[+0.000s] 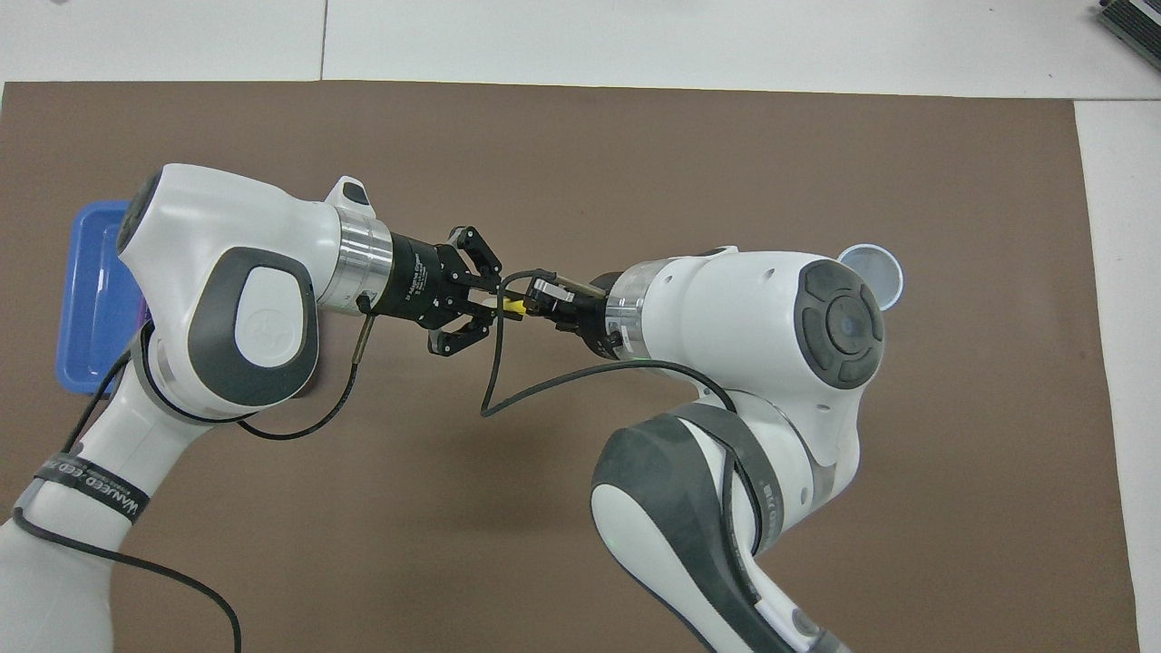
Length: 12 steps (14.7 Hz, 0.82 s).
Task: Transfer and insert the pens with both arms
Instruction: 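Grasp the yellow pen with the right gripper from the left gripper, then open the left gripper and withdraw while the right gripper carries pen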
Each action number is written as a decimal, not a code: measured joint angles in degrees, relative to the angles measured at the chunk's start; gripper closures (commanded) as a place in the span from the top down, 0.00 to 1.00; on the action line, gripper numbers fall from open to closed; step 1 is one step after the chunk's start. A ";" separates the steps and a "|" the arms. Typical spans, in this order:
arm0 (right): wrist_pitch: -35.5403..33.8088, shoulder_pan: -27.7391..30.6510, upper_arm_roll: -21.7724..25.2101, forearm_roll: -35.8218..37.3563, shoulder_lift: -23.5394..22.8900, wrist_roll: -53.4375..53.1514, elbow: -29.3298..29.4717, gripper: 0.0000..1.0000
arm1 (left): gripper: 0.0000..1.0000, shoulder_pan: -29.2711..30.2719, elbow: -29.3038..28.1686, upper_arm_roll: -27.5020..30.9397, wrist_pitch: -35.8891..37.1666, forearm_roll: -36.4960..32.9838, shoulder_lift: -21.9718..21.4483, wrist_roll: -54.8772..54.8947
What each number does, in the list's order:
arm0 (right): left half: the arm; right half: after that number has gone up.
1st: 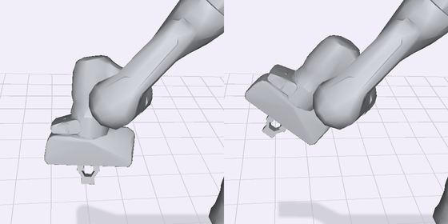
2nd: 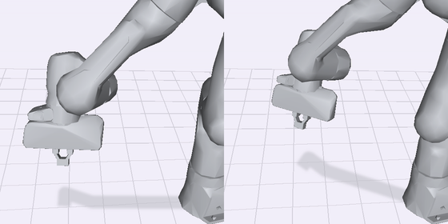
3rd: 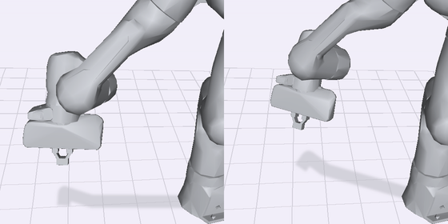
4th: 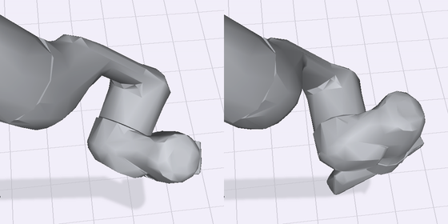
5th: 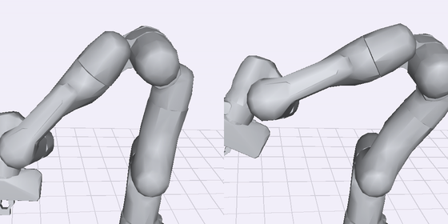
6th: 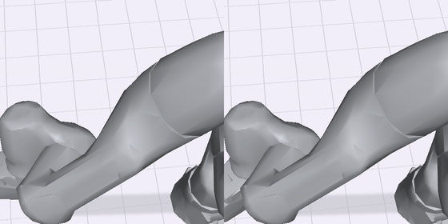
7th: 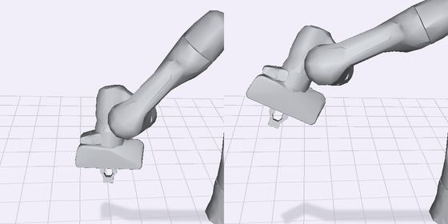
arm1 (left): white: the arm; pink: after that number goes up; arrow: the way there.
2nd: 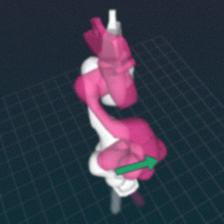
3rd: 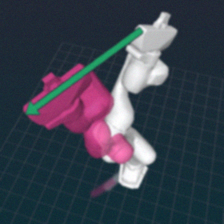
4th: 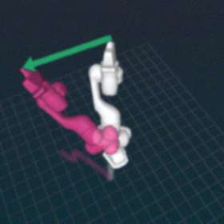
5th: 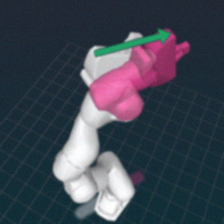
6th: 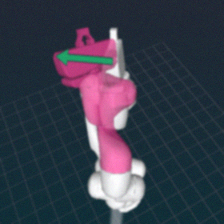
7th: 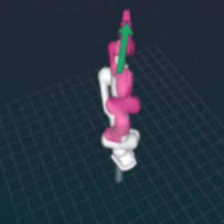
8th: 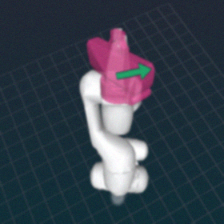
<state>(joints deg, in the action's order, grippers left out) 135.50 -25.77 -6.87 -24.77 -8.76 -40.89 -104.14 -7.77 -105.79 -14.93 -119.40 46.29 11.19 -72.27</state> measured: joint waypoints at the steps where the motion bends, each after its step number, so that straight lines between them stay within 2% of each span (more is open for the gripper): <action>1: 0.01 0.00 0.00 0.00 0.00 0.23 0.01 0.17 | 0.00 0.00 0.00 0.00 -0.01 0.00 0.00 0.00; 2: 0.01 0.00 0.00 0.00 0.00 0.39 0.04 0.04 | 0.00 0.00 0.00 0.00 -0.01 0.00 0.00 0.00; 3: 0.14 -0.02 -0.04 -0.02 -0.01 0.56 0.14 0.00 | 0.00 -0.03 -0.01 -0.02 -0.02 0.00 0.01 -0.02; 5: 0.26 -0.07 -0.11 0.00 -0.01 0.89 0.36 0.00 | 0.00 -0.08 -0.01 -0.01 -0.07 0.17 0.04 -0.24; 6: 0.27 -0.06 -0.10 -0.01 -0.01 1.64 0.37 0.00 | 0.07 -0.08 -0.01 -0.01 -0.08 0.18 0.04 -0.32; 7: 0.27 -0.04 -0.09 -0.01 -0.02 2.41 0.38 0.00 | 0.18 -0.08 -0.01 -0.02 -0.09 0.20 0.04 -0.45; 8: 0.27 -0.04 -0.08 -0.01 -0.02 2.88 0.38 0.00 | 0.39 -0.08 -0.01 -0.02 -0.10 0.20 0.04 -0.52; 9: 0.27 -0.04 -0.08 -0.01 -0.02 3.12 0.39 0.00 | 0.57 -0.09 -0.01 -0.03 -0.10 0.20 0.04 -0.55; 10: 0.27 -0.02 -0.07 -0.01 -0.02 3.24 0.41 0.00 | 0.87 -0.09 -0.01 -0.03 -0.16 0.21 0.03 -0.55; 11: 0.27 0.06 -0.07 -0.01 -0.03 3.42 0.47 0.00 | 1.00 -0.11 0.02 -0.08 -0.39 0.21 0.03 -0.55; 12: 0.27 0.26 -0.09 -0.01 -0.04 3.91 0.59 0.00 | 1.00 -0.18 0.11 -0.20 -0.94 0.22 0.03 -0.55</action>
<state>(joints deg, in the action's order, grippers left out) 135.77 -25.51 -6.95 -24.79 -8.80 -36.98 -103.55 -7.95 -105.68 -15.13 -120.34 46.51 11.22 -72.83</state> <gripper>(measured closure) 0.806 0.828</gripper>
